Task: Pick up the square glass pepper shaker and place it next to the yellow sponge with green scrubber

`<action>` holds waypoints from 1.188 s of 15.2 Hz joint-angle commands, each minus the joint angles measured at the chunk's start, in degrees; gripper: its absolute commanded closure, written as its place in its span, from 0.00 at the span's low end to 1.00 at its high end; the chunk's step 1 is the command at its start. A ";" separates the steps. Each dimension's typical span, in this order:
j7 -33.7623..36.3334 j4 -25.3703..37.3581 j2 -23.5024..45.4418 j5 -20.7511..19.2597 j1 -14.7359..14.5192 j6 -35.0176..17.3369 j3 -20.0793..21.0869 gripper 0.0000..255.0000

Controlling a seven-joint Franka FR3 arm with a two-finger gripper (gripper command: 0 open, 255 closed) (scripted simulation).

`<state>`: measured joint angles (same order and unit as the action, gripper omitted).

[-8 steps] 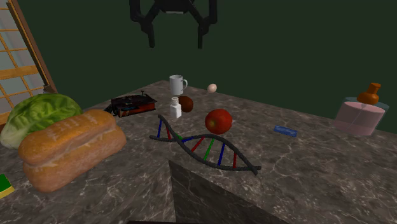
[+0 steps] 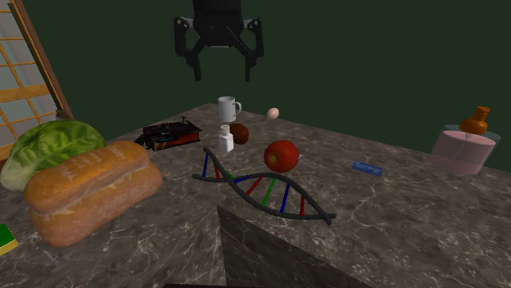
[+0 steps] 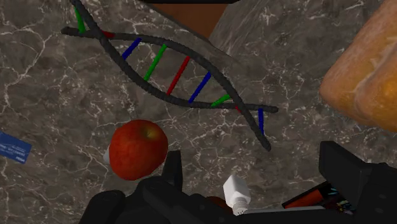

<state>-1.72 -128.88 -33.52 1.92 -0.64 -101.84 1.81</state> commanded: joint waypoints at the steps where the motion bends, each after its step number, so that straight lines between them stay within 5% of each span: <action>1: 1.42 0.49 3.55 -0.04 0.04 -2.89 0.93 0.00; 18: 14.21 19.30 39.69 -5.98 -0.09 -17.39 5.65 0.00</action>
<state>11.69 -111.45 3.75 -3.50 -0.61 -118.86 7.38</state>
